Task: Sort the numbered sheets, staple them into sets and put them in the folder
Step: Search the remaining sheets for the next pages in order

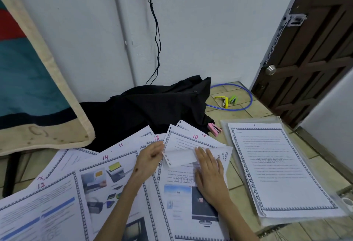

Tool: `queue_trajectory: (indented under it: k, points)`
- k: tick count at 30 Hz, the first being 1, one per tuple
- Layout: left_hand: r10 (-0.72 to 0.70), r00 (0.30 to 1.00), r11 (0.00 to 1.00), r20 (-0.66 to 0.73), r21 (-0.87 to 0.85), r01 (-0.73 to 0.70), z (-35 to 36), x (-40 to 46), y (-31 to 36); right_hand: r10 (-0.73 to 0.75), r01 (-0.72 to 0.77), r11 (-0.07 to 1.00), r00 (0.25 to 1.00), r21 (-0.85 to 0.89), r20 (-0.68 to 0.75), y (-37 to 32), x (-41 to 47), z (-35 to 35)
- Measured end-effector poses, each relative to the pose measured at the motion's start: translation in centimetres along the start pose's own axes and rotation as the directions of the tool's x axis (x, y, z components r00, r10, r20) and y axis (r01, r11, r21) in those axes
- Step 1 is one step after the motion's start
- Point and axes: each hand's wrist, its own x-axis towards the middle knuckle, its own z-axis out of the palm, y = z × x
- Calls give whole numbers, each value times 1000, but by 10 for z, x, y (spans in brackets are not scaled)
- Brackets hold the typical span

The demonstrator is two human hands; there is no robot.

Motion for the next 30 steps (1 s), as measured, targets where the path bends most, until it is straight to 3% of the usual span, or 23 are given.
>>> queue_trajectory:
  k: [4, 8, 11, 14, 17, 21, 24, 27, 30]
  points:
    - [-134, 988, 969, -81, -219, 114, 4, 21, 26, -24, 22, 1000, 989, -15, -146, 2, -2, 3]
    - [-190, 980, 982, -66, -33, 188, 7, 46, 36, -36, 25, 999, 967, -47, -253, 2, -1, -2]
    - [-126, 992, 991, -3, 51, 126, 11, 53, 44, -48, 28, 997, 957, -74, -285, -3, 20, -17]
    - [-99, 995, 995, 0, 1, 99, 10, 55, 48, 34, -29, 999, 978, 30, -206, -9, 52, -42]
    - [-145, 984, 975, 107, -152, 160, 6, 50, 52, 104, -91, 985, 991, 150, -81, -4, 83, -49]
    - [-182, 952, 956, 245, -183, 230, 6, 44, 52, 155, -138, 951, 987, 277, -40, 3, 105, -51]
    - [-5, 977, 986, 212, -161, 40, 8, 37, 50, 113, -116, 967, 993, 228, 27, 7, 111, -57]
    - [72, 971, 982, 227, -184, -30, 10, 32, 42, 52, -54, 999, 987, 6, 150, 14, 106, -62]
    - [64, 933, 974, 354, -227, 19, 5, 35, 37, 67, -110, 979, 968, 170, 242, 25, 94, -61]
